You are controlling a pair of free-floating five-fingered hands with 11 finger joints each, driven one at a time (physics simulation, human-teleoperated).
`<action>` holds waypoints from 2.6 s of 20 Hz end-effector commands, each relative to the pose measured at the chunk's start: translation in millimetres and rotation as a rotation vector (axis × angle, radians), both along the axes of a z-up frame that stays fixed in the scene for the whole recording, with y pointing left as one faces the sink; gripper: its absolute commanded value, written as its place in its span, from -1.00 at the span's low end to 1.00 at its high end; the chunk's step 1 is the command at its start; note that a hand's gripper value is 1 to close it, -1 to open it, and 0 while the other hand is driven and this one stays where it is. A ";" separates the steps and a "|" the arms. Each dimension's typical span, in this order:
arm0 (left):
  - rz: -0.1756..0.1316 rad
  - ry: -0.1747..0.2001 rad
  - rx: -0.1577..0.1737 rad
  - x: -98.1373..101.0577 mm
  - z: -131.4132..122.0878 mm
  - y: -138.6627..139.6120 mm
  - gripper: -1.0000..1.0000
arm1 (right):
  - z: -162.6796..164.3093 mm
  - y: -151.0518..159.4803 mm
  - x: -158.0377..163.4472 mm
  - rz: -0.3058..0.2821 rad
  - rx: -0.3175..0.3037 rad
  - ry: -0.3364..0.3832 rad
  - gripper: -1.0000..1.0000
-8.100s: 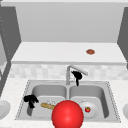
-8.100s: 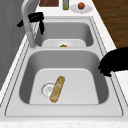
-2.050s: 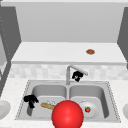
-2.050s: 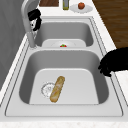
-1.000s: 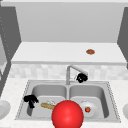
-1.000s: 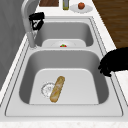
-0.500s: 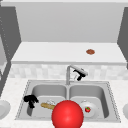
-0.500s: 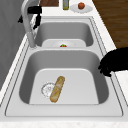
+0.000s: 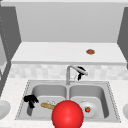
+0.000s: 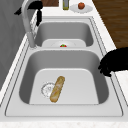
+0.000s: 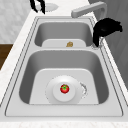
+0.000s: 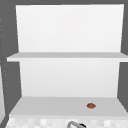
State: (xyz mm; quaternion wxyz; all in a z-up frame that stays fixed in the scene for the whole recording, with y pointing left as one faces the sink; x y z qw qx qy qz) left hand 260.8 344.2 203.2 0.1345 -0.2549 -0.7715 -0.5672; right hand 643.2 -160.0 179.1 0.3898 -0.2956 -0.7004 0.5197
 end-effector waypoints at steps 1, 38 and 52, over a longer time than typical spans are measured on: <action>0.000 0.000 0.000 0.0 0.0 0.0 0.00 | 4.7 4.1 -12.3 0.070 -0.124 -0.002 -1.00; 0.000 0.000 0.000 0.0 0.0 0.0 0.00 | -50.1 44.7 -106.5 -0.239 -0.487 -0.116 -1.00; 0.000 0.000 0.000 0.0 0.0 0.0 0.00 | -49.4 59.0 -44.1 -0.210 -0.507 0.233 -1.00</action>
